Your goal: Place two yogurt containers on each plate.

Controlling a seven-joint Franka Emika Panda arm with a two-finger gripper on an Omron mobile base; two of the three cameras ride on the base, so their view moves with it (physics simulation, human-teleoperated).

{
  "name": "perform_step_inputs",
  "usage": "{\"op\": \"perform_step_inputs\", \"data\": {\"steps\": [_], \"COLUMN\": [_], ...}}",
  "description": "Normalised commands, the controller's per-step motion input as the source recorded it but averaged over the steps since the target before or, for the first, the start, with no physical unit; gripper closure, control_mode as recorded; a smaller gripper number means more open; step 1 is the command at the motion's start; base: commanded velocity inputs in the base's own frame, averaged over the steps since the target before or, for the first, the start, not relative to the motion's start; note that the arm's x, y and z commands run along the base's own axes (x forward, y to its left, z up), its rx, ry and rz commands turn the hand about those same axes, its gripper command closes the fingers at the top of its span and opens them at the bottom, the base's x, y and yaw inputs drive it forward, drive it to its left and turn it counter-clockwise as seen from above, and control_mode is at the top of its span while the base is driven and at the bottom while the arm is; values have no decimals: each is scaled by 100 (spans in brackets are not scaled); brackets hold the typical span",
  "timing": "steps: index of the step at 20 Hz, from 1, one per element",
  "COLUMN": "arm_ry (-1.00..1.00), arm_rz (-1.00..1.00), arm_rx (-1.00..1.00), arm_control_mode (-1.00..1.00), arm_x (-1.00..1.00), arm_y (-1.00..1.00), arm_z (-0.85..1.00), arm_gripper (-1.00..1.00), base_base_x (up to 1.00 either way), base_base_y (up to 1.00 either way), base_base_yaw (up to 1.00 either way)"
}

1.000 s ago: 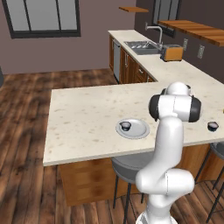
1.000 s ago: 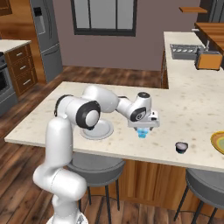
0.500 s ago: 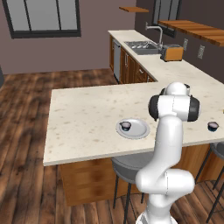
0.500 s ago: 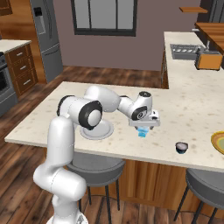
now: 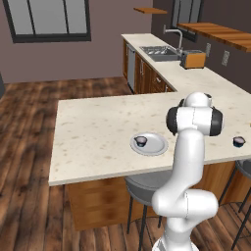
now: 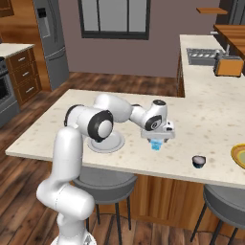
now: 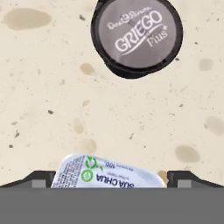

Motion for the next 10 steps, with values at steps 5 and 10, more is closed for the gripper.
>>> {"op": "perform_step_inputs", "data": {"steps": [5, 10], "arm_ry": [2, 2], "arm_rz": [-1, -1], "arm_rx": [0, 0], "arm_control_mode": [-100, -100], "arm_x": [-25, -14], "arm_y": [-9, -9], "arm_z": [-22, -25], "arm_gripper": [-100, -100], "base_base_x": [0, 0], "base_base_y": [0, 0], "base_base_yaw": [0, 0]}}
